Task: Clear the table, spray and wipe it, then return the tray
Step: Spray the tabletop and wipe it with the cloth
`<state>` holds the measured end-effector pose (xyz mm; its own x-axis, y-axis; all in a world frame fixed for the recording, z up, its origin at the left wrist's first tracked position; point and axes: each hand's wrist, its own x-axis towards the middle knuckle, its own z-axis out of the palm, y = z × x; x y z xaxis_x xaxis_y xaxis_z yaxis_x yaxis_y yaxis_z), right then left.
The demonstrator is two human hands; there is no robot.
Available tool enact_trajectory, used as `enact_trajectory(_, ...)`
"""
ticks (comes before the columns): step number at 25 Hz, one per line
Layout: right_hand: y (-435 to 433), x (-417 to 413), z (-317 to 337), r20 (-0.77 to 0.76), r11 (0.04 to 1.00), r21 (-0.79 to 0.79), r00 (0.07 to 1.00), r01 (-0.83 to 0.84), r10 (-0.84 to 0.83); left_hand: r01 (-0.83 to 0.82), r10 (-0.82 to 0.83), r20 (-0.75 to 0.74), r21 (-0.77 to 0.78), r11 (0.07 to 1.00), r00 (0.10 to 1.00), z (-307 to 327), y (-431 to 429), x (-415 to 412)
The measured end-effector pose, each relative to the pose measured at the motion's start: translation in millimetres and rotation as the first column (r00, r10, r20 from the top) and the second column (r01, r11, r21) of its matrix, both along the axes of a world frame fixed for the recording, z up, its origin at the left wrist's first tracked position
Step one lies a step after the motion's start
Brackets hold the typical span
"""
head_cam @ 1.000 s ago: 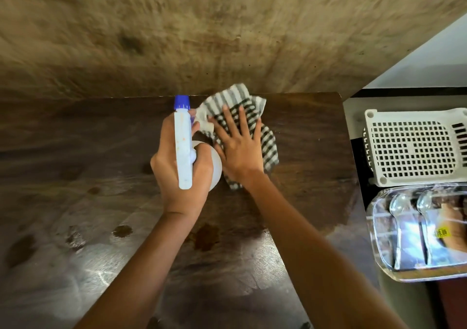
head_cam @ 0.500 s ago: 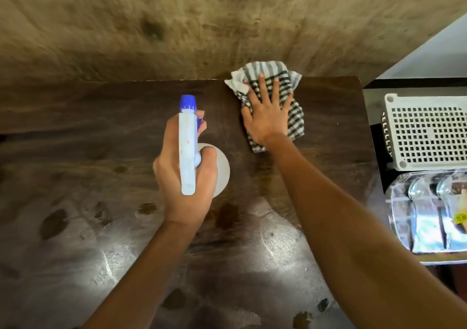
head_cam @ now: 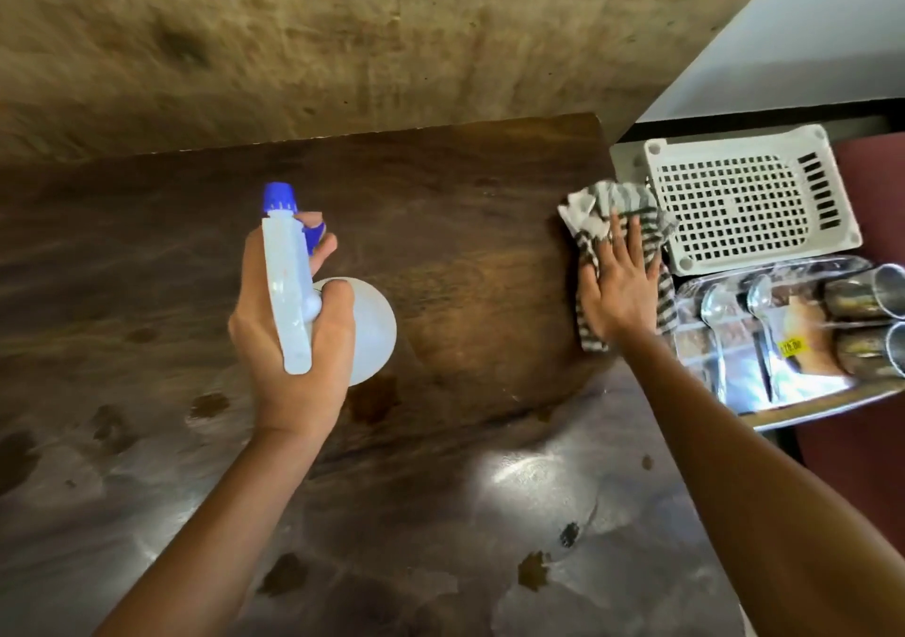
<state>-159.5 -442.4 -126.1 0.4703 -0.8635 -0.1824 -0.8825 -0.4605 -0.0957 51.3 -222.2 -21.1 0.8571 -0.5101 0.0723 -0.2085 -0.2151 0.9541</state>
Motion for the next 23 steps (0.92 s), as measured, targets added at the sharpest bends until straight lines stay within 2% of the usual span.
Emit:
enact_trajectory(3, 0, 12, -4, 0.028, 0.995, 0.001, 0.995, 0.096, -0.096, -0.001, 0.001, -0.014, 0.017, 1.000, 1.000, -4, 1, -5)
enact_trajectory(4, 15, 8, -5, 0.034, 0.998, 0.004, 0.997, 0.067, -0.067, 0.001, -0.001, -0.016, 0.026, 1.000, 1.000, -5, 3, -7)
enact_trajectory(7, 74, -26, -2, 0.021, 0.980, 0.041, 0.980, -0.196, 0.196, 0.013, -0.012, -0.024, 0.053, 0.998, 1.000, -8, 10, -9)
enact_trajectory(9, 77, -52, -1, 0.022, 0.965, 0.040, 0.966, -0.258, 0.257, 0.035, -0.034, -0.020, 0.062, 0.997, 0.999, -9, 9, -11)
enact_trajectory(10, 66, -55, 0, 0.026, 0.980, 0.038, 0.980, -0.197, 0.196, 0.048, -0.047, -0.014, 0.067, 0.997, 0.999, -10, 7, -12)
enact_trajectory(13, 37, -30, 2, 0.031, 0.986, 0.052, 0.987, 0.155, -0.157, 0.038, -0.037, -0.012, 0.087, 0.995, 0.999, -7, 3, -16)
enact_trajectory(15, 33, 12, 1, 0.018, 0.980, 0.054, 0.982, 0.189, -0.190, 0.012, -0.011, -0.020, 0.073, 0.997, 1.000, -4, 4, -17)
enact_trajectory(19, 82, 83, 1, -0.010, 0.989, 0.061, 0.991, -0.132, 0.133, -0.015, 0.015, 0.002, 0.071, 0.997, 1.000, 3, 21, -23)
enact_trajectory(21, 130, 96, -2, 0.004, 0.939, 0.038, 0.939, -0.343, 0.343, -0.038, 0.038, 0.004, 0.085, 0.996, 0.999, 7, 35, -26)
enact_trajectory(23, 170, 82, -2, 0.020, 0.824, 0.049, 0.825, -0.564, 0.564, -0.026, 0.025, 0.007, 0.121, 0.992, 1.000, 13, 49, -29)
